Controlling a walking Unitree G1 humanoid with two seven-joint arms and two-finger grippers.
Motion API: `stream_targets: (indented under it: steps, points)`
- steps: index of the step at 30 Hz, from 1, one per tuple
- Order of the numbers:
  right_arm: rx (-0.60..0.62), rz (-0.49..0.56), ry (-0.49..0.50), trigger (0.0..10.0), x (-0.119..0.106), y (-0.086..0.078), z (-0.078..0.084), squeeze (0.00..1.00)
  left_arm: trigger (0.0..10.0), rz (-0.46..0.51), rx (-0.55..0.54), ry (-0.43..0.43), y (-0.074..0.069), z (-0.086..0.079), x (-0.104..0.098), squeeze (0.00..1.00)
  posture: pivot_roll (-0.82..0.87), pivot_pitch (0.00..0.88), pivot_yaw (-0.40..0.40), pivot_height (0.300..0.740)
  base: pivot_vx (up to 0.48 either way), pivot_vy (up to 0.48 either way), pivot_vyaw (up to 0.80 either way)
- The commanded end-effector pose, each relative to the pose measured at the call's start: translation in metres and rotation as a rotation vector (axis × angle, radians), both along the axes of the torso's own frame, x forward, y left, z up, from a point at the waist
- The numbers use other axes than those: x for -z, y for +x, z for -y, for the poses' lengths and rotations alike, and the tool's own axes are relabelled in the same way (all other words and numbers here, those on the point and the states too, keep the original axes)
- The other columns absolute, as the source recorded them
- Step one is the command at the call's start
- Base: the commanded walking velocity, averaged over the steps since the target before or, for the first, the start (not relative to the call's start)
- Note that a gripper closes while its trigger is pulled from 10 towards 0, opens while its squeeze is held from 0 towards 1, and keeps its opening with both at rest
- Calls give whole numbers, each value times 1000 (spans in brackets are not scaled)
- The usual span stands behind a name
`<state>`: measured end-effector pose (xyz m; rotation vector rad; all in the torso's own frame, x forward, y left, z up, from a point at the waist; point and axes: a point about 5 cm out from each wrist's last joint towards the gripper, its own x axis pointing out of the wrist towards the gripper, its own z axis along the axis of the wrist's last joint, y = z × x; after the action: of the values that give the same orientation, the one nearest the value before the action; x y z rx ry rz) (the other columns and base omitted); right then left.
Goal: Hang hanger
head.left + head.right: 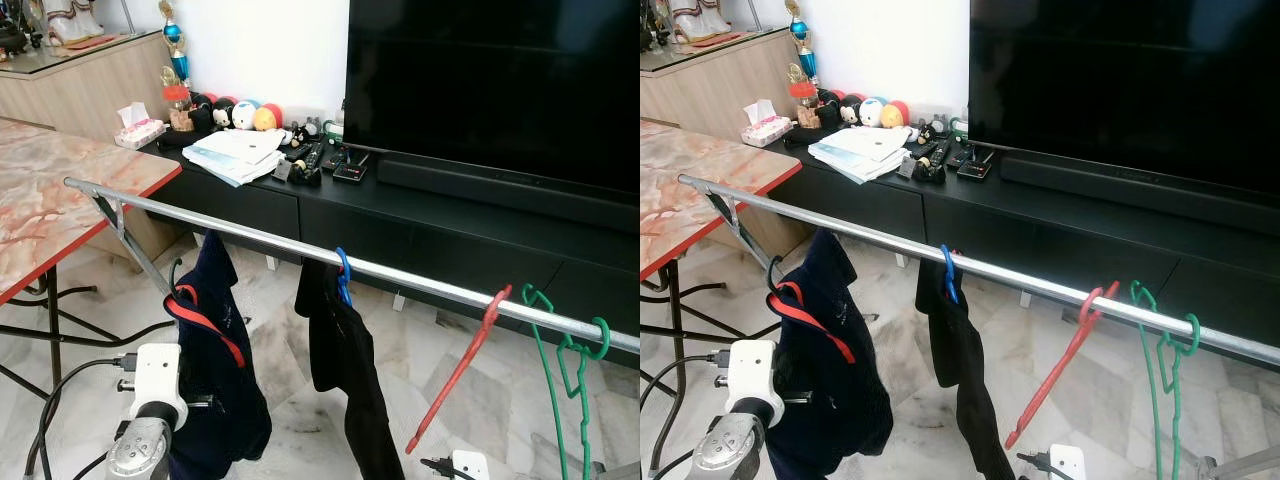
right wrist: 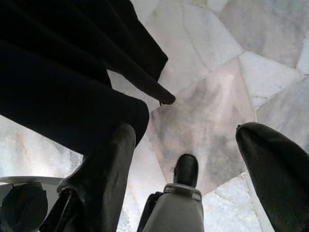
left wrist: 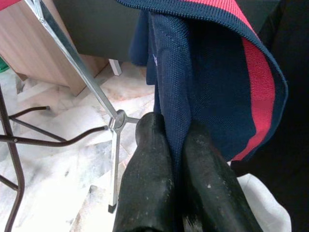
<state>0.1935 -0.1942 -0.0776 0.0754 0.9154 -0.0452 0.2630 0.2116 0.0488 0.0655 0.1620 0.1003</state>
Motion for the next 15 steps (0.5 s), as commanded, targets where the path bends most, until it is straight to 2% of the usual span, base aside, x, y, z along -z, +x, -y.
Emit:
stream_targets:
  steps: [1,8,15]
  points:
    - [5,-7,7,10000,1,-2,-1,0,10000,-3,14,20,-2,1,2,0,52,40,64,740,0,0,0]
    - [0,-7,-7,10000,0,-1,4,0,10000,-60,18,18,-11,6,18,0,32,39,35,740,0,0,0]
    - [-19,-12,-32,10000,-1,-1,11,0,10000,-50,9,-5,-13,16,19,0,45,40,5,740,0,0,0]
